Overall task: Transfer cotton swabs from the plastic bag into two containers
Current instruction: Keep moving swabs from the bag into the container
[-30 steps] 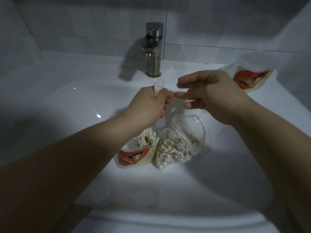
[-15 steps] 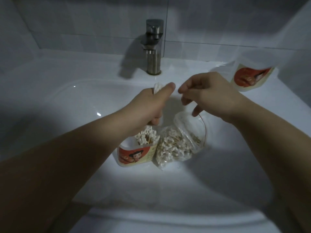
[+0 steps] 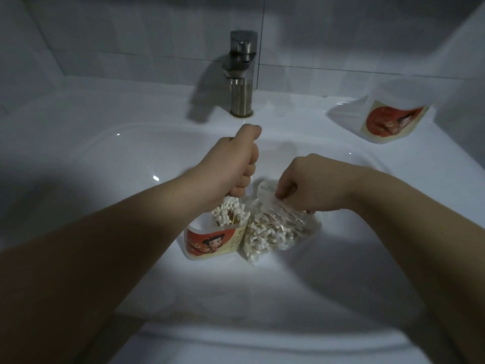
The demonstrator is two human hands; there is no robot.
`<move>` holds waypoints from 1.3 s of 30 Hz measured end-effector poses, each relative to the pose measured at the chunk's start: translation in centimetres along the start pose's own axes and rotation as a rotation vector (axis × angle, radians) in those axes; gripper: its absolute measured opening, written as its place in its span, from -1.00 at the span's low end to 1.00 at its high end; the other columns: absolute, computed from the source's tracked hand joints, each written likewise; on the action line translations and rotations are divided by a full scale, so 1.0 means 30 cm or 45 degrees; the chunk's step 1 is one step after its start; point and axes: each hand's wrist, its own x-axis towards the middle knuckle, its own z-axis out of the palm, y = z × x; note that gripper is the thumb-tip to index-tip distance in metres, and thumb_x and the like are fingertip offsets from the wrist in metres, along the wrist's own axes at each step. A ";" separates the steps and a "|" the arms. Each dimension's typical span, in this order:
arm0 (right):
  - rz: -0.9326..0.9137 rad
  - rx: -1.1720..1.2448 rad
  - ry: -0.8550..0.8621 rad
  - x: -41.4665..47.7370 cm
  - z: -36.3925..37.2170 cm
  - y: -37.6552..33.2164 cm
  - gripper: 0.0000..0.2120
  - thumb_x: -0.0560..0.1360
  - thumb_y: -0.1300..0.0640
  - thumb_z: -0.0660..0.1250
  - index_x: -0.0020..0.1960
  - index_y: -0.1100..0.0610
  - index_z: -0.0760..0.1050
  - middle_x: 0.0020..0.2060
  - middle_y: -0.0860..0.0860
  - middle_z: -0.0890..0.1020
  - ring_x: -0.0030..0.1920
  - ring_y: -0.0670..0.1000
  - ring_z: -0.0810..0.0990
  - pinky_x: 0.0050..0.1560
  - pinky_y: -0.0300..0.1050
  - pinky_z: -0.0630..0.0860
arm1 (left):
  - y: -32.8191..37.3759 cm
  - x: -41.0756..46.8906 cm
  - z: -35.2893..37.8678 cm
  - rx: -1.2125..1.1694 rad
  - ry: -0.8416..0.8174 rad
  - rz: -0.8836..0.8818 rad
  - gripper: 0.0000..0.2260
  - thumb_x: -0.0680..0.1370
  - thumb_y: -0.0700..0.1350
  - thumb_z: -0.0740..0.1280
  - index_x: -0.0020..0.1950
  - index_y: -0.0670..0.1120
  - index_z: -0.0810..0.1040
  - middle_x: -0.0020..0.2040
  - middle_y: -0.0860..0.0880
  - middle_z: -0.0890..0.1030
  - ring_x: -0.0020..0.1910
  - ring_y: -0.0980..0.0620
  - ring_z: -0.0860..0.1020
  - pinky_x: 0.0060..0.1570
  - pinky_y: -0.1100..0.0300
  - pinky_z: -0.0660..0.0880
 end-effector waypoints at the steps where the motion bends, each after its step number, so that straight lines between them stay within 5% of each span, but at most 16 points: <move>1: 0.010 -0.024 0.015 0.003 0.000 0.000 -0.85 0.48 0.01 0.38 -0.16 0.01 0.70 -0.35 -0.10 0.70 -0.39 -0.28 0.61 -0.26 -0.24 0.54 | -0.002 0.001 -0.002 0.001 -0.006 0.002 -0.61 0.61 0.17 0.13 -0.36 0.06 0.15 -0.40 0.03 0.10 -0.46 0.00 0.04 -0.53 0.22 0.09; 3: 0.044 -0.043 0.021 0.005 -0.001 0.000 -0.75 0.51 -0.06 0.38 -0.23 0.06 0.68 -0.41 -0.06 0.69 -0.42 -0.19 0.64 -0.25 -0.20 0.60 | -0.001 0.004 -0.002 0.008 -0.023 -0.006 -0.61 0.61 0.16 0.13 -0.37 0.07 0.16 -0.41 0.04 0.11 -0.46 0.00 0.04 -0.55 0.23 0.09; 7: 0.042 -0.067 -0.027 0.000 0.004 -0.010 -0.84 0.49 0.11 0.33 -0.14 0.00 0.69 -0.35 -0.10 0.70 -0.39 -0.24 0.62 -0.15 -0.16 0.64 | 0.002 -0.001 0.002 0.132 -0.037 -0.003 -0.50 0.58 0.33 0.22 -0.39 0.07 0.19 -0.47 0.07 0.16 -0.55 0.04 0.11 -0.56 0.25 0.12; 12: 0.067 -0.124 -0.032 0.013 0.011 -0.016 -0.83 0.40 0.17 0.36 -0.24 -0.10 0.59 -0.46 -0.19 0.60 -0.35 -0.22 0.56 -0.11 -0.16 0.61 | -0.032 0.008 0.012 0.835 0.123 0.146 -0.44 0.56 0.32 0.30 -0.47 -0.05 0.49 -0.58 0.17 0.51 -0.61 0.18 0.47 -0.45 0.23 0.33; 15: 0.091 -0.213 -0.032 0.027 0.017 -0.008 -0.87 0.38 0.26 0.32 -0.26 0.06 0.54 -0.42 -0.07 0.60 -0.34 -0.11 0.58 -0.22 -0.13 0.59 | -0.036 -0.002 0.011 1.048 0.054 0.110 -0.46 0.57 0.33 0.27 -0.43 -0.01 0.63 -0.57 0.22 0.54 -0.56 0.35 0.48 -0.53 0.40 0.31; 19: 0.101 -0.106 -0.024 0.029 0.021 0.001 -0.83 0.39 0.21 0.37 -0.31 -0.03 0.54 -0.56 -0.20 0.57 -0.49 -0.29 0.53 -0.39 -0.31 0.43 | -0.056 0.004 -0.002 0.996 -0.056 0.073 -0.67 0.47 0.13 0.46 -0.33 -0.10 0.67 -0.51 0.15 0.58 -0.63 0.21 0.41 -0.60 0.38 0.26; 23: 0.045 -0.029 -0.040 0.028 0.022 0.002 -0.92 0.40 0.15 0.41 -0.17 -0.01 0.66 -0.34 -0.11 0.68 -0.32 -0.18 0.62 -0.18 -0.15 0.60 | -0.058 0.009 0.018 0.837 -0.081 0.014 -0.76 0.43 -0.18 0.44 -0.40 -0.08 0.48 -0.62 0.13 0.36 -0.65 0.18 0.31 -0.57 0.31 0.25; 33: -0.024 -0.175 -0.109 0.049 0.032 -0.003 -0.79 0.44 0.19 0.26 -0.37 0.06 0.38 -0.42 0.02 0.53 -0.36 0.07 0.49 -0.29 -0.06 0.45 | -0.057 0.017 0.031 0.733 -0.008 0.143 -0.63 0.45 -0.15 0.40 -0.46 0.00 0.29 -0.56 0.11 0.35 -0.48 0.08 0.36 -0.25 0.07 0.37; 37: -0.089 -0.209 -0.080 0.046 0.038 0.002 -0.80 0.50 0.09 0.27 -0.30 -0.03 0.40 -0.39 -0.08 0.54 -0.36 -0.06 0.51 -0.35 -0.19 0.36 | -0.053 0.017 0.026 0.733 -0.001 0.154 -0.61 0.42 -0.12 0.40 -0.49 0.01 0.26 -0.57 0.13 0.30 -0.42 0.02 0.38 -0.21 -0.04 0.46; 39: -0.118 -0.237 -0.062 0.048 0.045 0.004 -0.84 0.53 0.08 0.25 -0.22 -0.06 0.42 -0.30 -0.12 0.58 -0.28 -0.07 0.55 -0.27 -0.20 0.41 | -0.052 0.019 0.021 0.736 0.006 0.152 -0.57 0.45 -0.14 0.40 -0.51 0.02 0.23 -0.59 0.14 0.26 -0.50 0.10 0.29 -0.27 0.03 0.35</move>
